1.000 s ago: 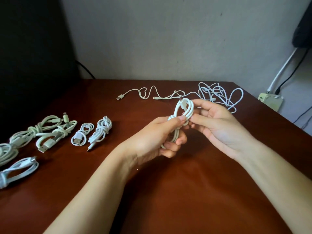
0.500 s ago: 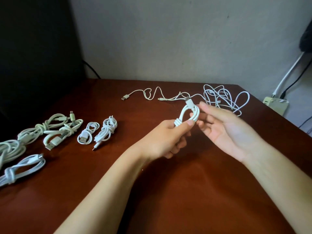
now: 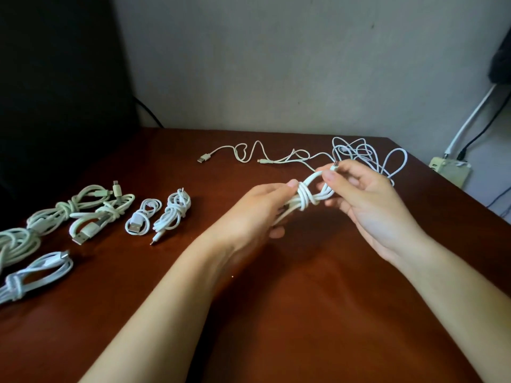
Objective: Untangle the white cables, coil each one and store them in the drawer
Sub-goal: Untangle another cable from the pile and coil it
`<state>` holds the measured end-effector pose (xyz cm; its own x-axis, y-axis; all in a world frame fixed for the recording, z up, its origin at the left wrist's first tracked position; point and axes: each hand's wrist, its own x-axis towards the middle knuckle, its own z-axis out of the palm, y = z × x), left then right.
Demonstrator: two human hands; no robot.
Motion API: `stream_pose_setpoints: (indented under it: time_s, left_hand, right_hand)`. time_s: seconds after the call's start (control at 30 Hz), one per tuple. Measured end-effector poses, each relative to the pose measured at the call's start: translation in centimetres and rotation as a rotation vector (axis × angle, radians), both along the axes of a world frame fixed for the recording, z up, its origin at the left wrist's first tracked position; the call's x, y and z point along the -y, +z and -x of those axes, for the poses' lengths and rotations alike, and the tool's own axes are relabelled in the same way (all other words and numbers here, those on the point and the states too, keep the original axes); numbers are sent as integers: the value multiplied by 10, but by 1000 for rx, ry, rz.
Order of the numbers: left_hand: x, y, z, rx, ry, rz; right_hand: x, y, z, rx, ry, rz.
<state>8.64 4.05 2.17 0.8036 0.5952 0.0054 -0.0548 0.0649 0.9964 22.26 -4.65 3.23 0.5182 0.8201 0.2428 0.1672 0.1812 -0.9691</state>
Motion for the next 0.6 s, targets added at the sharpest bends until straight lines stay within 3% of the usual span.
stream_pose_setpoints:
  time_s: [0.07, 0.2, 0.3, 0.37, 0.5, 0.6]
  left_hand:
    - [-2, -1, 2, 17, -57, -37]
    - [2, 3, 2, -95, -77, -370]
    - [5, 2, 0, -108, -86, -472]
    - [6, 1, 0, -115, -90, -419]
    - [3, 3, 3, -20, -88, -41]
    - [-3, 4, 8, 9, -155, 92]
  right_hand:
    - [-1, 0, 0, 0, -26, -7]
    - [-1, -1, 0, -56, -82, -8]
    - [-1, 0, -2, -91, -110, -6]
    - [-1, 0, -4, -74, -120, -11]
    - [-2, -1, -8, -15, -75, -26]
    - [-3, -3, -10, -18, -35, -41]
